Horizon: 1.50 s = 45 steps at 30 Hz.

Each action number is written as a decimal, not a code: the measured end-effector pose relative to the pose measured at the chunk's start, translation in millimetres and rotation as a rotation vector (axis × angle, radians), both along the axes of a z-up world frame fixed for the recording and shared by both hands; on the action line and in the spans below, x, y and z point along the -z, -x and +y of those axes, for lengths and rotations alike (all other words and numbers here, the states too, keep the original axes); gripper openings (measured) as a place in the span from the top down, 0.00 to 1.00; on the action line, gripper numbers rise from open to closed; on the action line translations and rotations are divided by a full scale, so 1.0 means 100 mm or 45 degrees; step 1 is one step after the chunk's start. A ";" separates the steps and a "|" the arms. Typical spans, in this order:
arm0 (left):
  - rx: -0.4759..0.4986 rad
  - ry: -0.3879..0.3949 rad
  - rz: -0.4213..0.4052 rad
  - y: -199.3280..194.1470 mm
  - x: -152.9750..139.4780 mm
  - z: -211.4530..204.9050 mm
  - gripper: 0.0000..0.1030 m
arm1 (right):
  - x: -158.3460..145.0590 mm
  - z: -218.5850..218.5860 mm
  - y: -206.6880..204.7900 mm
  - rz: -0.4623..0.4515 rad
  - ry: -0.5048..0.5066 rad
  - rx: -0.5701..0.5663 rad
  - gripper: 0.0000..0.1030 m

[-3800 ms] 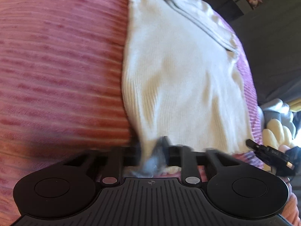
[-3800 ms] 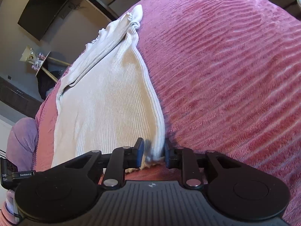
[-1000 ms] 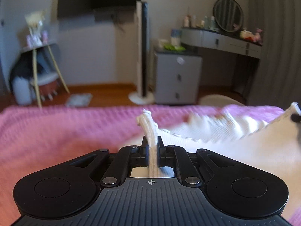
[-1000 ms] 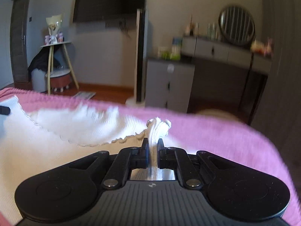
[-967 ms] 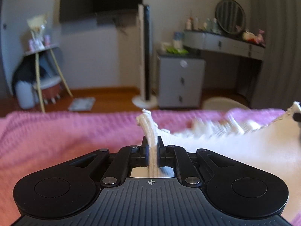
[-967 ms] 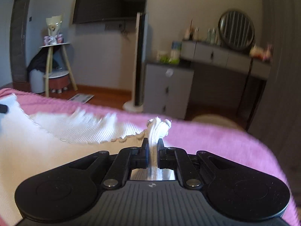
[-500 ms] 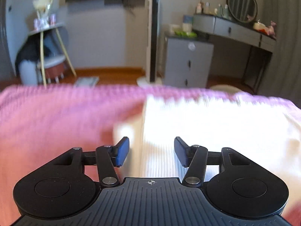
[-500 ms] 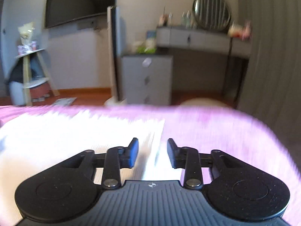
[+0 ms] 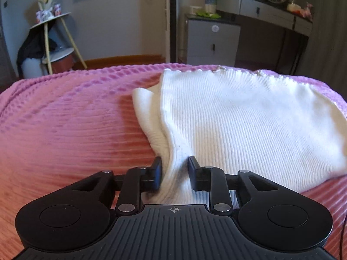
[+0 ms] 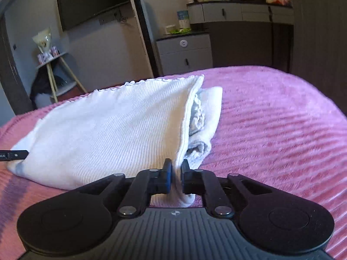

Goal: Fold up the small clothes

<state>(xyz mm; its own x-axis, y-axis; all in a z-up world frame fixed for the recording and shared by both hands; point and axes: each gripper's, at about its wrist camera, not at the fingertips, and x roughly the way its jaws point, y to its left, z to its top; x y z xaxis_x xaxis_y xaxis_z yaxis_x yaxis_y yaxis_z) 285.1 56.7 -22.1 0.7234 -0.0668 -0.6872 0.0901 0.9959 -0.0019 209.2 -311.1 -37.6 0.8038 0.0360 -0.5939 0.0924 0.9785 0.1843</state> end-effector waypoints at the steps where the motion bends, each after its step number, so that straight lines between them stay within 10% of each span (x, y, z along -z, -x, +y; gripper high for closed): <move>1: -0.001 0.004 0.003 0.00 0.00 0.01 0.75 | -0.05 0.04 0.01 -0.010 0.051 0.009 0.93; 11: -0.017 0.035 0.016 -0.01 0.03 0.13 0.79 | 0.04 -0.10 0.04 0.008 0.078 0.083 0.93; 21: -0.092 0.232 0.010 0.00 0.07 0.60 0.33 | -0.09 -0.15 0.14 -0.002 0.099 0.198 0.73; 25: -0.140 0.350 0.026 -0.03 0.11 0.72 0.31 | -0.20 -0.03 0.15 -0.048 0.251 0.323 0.73; 45: -0.140 0.734 0.039 -0.44 0.26 0.80 0.31 | 0.08 1.34 -0.42 -0.103 0.153 -0.200 0.82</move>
<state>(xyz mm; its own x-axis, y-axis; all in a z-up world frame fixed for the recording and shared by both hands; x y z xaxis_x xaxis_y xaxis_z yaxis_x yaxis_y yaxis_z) 329.3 136.6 -48.1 0.7280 -0.3613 -0.5827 -0.0225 0.8368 -0.5470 250.8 -177.1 -46.0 0.8392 0.0975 -0.5350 -0.0736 0.9951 0.0658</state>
